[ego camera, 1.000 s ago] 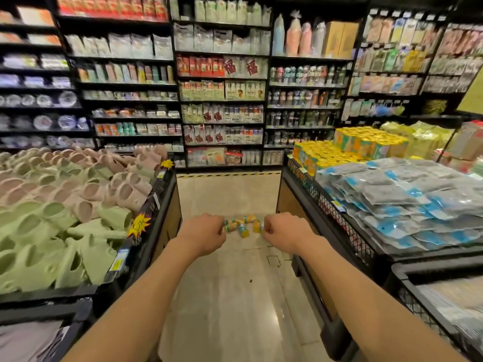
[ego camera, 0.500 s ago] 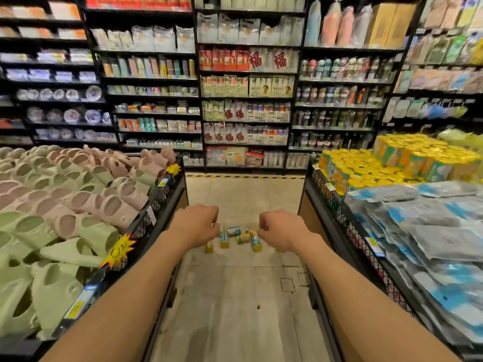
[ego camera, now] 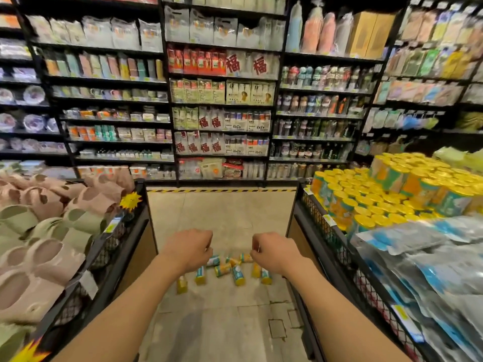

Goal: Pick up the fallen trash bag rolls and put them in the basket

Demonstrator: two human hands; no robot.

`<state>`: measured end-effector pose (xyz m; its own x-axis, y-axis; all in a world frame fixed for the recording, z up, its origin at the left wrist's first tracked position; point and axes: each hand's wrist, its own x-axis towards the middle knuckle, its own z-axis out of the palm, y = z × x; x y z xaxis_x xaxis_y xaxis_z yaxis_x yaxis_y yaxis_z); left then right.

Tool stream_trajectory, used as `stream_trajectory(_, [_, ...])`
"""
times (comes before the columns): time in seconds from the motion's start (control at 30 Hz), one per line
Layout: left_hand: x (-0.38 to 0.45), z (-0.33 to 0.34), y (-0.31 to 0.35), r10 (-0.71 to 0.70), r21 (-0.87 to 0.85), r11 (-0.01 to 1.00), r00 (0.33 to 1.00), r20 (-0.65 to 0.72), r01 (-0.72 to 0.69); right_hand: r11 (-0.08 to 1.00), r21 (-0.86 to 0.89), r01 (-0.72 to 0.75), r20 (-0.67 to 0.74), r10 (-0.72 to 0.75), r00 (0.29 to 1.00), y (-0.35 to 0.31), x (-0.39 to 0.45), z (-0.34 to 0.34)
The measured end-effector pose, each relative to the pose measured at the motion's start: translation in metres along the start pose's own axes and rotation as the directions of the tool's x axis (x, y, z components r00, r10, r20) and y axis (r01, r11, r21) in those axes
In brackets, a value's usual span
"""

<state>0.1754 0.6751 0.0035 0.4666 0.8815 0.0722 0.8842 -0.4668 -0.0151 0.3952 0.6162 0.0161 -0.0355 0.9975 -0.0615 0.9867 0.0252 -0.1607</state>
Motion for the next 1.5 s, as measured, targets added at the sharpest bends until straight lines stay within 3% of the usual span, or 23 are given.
stream_trajectory(0.3, [0.137, 0.031, -0.026, 0.045, -0.061, 0.997, 0.999, -0.001, -0.045, 0.997, -0.060, -0.047, 0.015, 0.048, 0.999, 0.046, 0.133, -0.006])
stream_trajectory(0.73, [0.311, 0.065, -0.059, -0.072, 0.043, 0.997, 0.991, 0.114, 0.068, 0.998, 0.024, 0.063, 0.092, -0.065, 0.994, 0.128, 0.347, 0.014])
stream_trajectory(1.0, [0.398, 0.093, -0.071, -0.111, 0.030, 0.994, 0.978, 0.176, 0.108, 0.995, 0.087, 0.054, 0.115, -0.064, 0.991, 0.167, 0.442, 0.028])
stream_trajectory(1.2, [0.453, 0.121, -0.110, -0.140, -0.026, 0.989, 0.966, 0.216, 0.149, 0.993, 0.107, 0.050, 0.168, -0.068, 0.983, 0.159, 0.512, 0.048])
stream_trajectory(1.5, [0.543, 0.174, -0.206, -0.050, -0.033, 0.998, 0.963, 0.266, 0.061, 0.995, 0.098, 0.030, 0.235, -0.053, 0.971, 0.113, 0.642, 0.071])
